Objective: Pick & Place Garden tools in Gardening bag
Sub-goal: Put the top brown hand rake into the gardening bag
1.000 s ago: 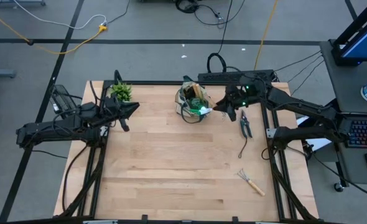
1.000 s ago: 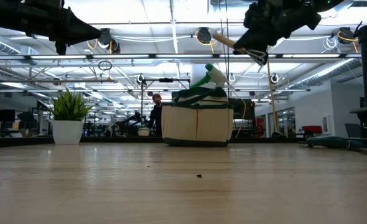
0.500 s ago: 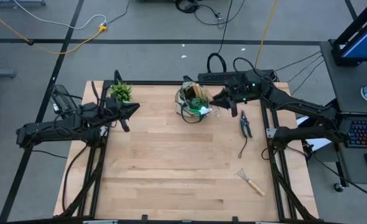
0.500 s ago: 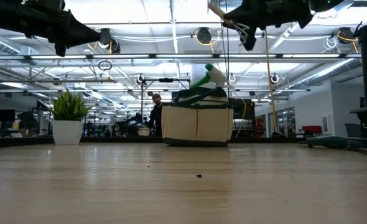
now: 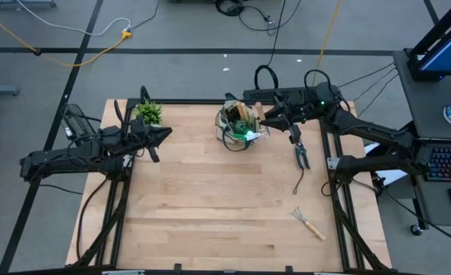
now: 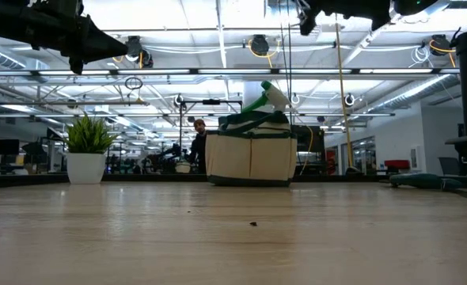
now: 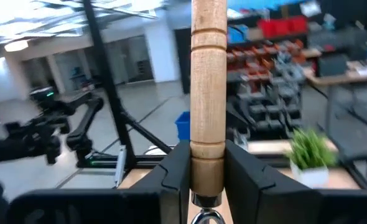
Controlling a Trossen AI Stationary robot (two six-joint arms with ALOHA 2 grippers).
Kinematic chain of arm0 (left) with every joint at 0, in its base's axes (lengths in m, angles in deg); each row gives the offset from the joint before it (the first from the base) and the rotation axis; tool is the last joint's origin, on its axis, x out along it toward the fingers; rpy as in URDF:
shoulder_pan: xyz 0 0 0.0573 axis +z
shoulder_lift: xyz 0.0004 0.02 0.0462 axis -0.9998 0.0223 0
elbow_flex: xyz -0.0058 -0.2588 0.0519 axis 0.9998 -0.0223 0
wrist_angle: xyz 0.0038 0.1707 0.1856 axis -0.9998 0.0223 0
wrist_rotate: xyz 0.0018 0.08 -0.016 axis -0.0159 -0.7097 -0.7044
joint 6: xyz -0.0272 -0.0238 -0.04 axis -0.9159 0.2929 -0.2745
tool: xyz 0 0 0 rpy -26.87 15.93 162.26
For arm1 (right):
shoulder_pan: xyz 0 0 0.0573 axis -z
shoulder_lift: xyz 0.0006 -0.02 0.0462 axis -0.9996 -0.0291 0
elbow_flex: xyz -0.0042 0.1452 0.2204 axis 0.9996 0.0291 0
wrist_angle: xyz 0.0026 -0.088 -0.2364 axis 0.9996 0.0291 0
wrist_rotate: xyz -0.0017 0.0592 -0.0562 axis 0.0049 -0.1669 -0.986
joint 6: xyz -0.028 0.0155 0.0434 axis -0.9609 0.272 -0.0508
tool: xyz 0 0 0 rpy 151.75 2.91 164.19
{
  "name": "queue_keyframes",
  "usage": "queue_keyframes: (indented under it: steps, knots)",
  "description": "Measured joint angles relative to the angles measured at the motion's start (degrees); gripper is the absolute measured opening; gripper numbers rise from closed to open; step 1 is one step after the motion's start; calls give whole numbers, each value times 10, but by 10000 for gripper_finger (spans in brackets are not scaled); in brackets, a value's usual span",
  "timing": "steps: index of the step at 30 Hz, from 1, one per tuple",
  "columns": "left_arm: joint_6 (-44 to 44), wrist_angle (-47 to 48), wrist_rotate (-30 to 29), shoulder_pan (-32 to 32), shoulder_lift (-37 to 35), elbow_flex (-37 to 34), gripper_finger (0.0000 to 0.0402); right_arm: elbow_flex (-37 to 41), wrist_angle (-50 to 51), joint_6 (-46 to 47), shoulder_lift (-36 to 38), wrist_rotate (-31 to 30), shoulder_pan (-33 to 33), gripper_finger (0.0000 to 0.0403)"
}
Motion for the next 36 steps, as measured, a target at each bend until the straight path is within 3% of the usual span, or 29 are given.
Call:
queue_keyframes:
  steps: [12,23,27,36]
  knots:
    - [0,0,0,0,0,0,42,0,-103,-28,0,147,0,62]
    - [-3,0,0,0,0,0,42,0,-151,4,0,172,0,62]
    - [-3,0,0,0,0,0,42,0,-150,16,0,110,0,62]
    - [-3,0,0,0,0,0,42,0,-122,22,0,-91,0,62]
